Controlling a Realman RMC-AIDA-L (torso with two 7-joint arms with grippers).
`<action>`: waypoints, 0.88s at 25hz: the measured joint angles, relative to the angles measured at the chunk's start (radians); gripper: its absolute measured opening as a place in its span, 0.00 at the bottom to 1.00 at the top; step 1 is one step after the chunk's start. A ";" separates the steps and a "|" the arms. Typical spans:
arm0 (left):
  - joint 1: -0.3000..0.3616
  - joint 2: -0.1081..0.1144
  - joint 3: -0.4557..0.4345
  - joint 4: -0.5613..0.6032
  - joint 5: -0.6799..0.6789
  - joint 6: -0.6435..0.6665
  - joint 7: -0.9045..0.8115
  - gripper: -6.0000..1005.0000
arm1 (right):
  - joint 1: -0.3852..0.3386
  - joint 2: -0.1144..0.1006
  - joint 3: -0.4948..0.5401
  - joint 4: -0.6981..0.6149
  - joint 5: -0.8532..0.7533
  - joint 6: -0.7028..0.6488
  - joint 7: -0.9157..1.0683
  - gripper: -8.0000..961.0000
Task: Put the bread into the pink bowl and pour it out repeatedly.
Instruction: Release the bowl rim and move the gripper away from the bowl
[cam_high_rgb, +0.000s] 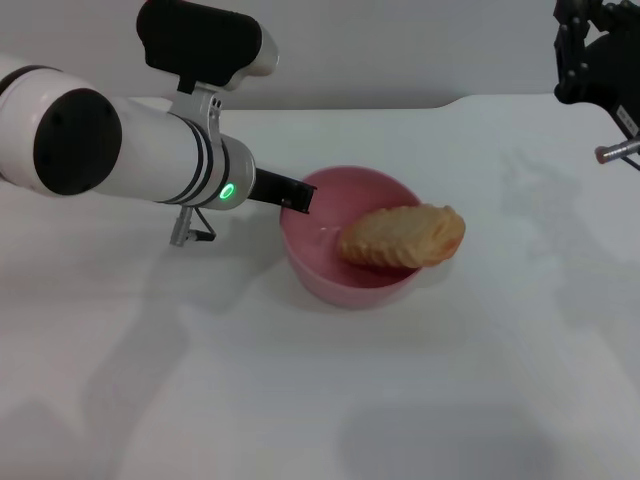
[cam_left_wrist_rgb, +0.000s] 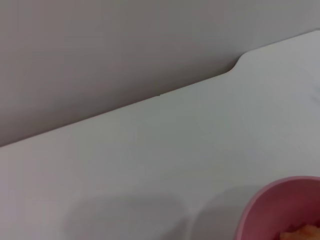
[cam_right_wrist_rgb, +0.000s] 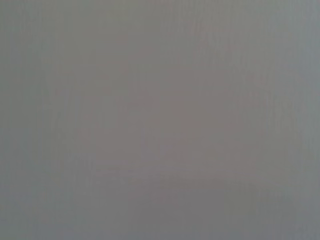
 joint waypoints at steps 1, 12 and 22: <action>0.000 0.000 0.000 -0.001 0.001 0.000 0.000 0.05 | 0.002 0.000 0.000 0.000 0.000 0.000 0.000 0.21; 0.007 0.001 -0.004 -0.021 -0.003 0.000 0.011 0.05 | 0.016 -0.002 0.006 0.005 0.001 0.005 0.000 0.23; 0.027 0.001 0.000 -0.004 -0.005 0.026 0.045 0.20 | 0.025 -0.002 -0.003 0.003 0.001 0.024 -0.001 0.25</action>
